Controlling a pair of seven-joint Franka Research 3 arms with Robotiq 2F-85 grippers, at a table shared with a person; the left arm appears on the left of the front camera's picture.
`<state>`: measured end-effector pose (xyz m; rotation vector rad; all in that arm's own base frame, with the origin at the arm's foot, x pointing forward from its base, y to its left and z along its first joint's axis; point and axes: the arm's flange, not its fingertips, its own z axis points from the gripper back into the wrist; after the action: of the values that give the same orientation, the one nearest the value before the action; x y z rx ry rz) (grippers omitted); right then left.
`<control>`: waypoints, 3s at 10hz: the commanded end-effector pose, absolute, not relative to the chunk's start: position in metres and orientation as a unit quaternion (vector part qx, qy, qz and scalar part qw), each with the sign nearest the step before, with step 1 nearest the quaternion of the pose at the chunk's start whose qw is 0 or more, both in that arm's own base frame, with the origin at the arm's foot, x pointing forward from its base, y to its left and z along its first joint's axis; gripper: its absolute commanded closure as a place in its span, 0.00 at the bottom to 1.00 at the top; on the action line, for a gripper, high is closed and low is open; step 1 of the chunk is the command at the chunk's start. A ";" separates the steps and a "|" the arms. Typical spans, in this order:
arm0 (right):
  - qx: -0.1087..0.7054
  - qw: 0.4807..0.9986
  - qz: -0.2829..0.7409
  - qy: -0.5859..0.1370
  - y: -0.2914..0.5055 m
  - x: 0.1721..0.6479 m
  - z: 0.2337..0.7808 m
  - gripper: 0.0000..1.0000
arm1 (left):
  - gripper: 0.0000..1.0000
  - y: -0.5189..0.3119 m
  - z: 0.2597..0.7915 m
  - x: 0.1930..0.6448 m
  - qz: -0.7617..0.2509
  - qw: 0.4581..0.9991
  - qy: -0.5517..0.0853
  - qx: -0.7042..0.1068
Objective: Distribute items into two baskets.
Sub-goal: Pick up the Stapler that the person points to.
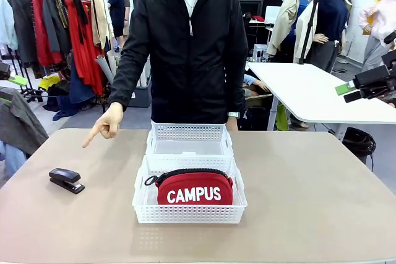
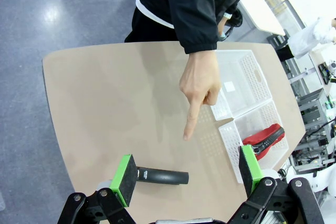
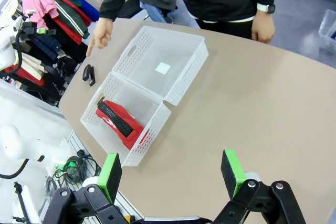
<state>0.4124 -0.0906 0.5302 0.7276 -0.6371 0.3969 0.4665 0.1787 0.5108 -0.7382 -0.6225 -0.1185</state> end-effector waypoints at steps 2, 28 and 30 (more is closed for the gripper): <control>0.349 0.865 0.192 -0.306 -0.090 0.413 0.532 0.00 | 0.00 0.178 0.512 0.467 -0.057 0.884 -0.301 -0.354; 0.349 0.865 0.192 -0.306 -0.090 0.413 0.532 0.00 | 0.00 0.039 0.412 0.496 -0.543 0.825 -0.099 -0.122; 0.349 0.865 0.192 -0.306 -0.090 0.413 0.532 0.00 | 0.00 0.033 0.394 0.484 -0.558 0.817 -0.093 -0.110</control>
<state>0.4125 -0.0907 0.5303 0.7262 -0.6362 0.3968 0.4950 0.0348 0.3965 -0.2664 -0.1913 -1.1513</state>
